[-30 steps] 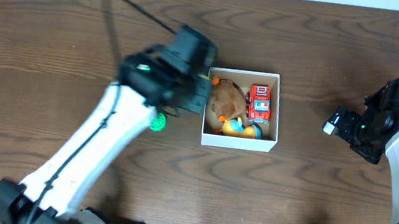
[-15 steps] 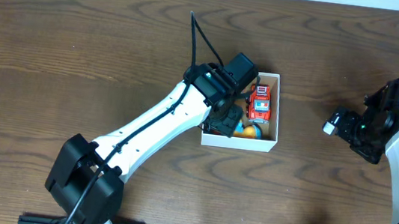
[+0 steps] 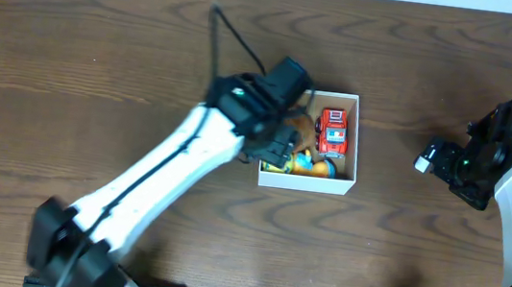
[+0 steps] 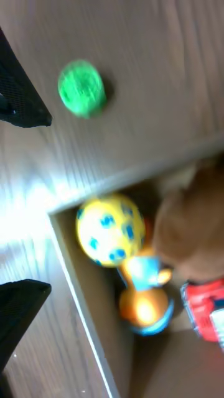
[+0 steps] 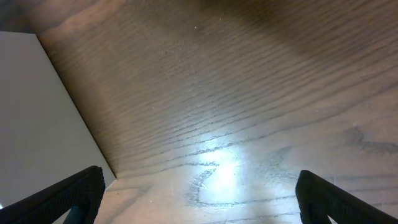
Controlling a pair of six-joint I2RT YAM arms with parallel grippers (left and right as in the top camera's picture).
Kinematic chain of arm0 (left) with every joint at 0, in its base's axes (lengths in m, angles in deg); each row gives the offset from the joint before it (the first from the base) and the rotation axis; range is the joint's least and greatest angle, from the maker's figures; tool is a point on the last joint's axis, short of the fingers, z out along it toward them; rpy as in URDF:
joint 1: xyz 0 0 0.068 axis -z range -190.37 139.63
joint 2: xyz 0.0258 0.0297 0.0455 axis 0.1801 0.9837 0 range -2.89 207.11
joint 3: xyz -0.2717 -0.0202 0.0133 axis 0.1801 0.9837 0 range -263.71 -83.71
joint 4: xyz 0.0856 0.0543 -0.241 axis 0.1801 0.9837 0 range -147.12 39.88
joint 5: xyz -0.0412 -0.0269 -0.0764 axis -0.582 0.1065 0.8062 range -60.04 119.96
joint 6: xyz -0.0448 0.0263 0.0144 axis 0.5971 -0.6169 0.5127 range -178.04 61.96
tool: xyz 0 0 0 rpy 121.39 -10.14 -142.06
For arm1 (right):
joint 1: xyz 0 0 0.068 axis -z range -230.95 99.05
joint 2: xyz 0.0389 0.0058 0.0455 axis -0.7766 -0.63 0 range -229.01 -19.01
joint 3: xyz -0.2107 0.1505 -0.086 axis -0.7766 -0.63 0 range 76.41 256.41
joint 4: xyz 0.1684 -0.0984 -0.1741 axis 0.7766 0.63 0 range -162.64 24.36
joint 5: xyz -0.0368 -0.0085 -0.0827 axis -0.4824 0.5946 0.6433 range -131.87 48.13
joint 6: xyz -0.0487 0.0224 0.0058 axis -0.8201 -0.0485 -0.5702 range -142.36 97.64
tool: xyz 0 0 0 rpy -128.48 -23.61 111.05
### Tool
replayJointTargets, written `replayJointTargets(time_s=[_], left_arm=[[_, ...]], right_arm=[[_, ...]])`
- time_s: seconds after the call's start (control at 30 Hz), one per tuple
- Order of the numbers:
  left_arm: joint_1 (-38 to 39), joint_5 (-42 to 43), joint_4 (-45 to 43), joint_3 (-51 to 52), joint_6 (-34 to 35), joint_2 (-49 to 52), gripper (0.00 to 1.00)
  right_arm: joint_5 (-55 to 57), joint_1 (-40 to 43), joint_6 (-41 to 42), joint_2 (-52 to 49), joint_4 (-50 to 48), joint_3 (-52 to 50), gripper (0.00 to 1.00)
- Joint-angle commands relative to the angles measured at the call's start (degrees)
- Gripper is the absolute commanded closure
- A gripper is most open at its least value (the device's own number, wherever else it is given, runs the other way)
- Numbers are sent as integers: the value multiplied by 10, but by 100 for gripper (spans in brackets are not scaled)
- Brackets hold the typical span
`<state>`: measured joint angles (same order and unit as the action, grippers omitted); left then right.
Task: Pack container
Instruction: 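Carry the yellow ball into the box and release it, then move the left gripper to the green spiky ball and grasp it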
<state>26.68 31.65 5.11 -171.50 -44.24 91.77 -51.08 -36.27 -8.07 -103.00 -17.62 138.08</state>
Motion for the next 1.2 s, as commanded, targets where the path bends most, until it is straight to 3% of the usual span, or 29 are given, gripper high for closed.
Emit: replayJointTargets(time_s=[0.0,0.1,0.33,0.7,1.17], left_arm=[[-50,-57,24,-3,3,-67,18],[-123,-56,37,-3,16,-106,4],[-254,18,30,31,73,-91,1],[-259,61,-77,168,57,51,2],[-258,65,-124,179,34,148,2]], right_arm=[[-2,3,-2,1,0,-2,1],[-2,3,-2,1,0,-2,1],[-3,3,-2,1,0,-2,1],[-3,3,-2,1,1,-2,1],[-2,3,-2,1,0,-2,1]])
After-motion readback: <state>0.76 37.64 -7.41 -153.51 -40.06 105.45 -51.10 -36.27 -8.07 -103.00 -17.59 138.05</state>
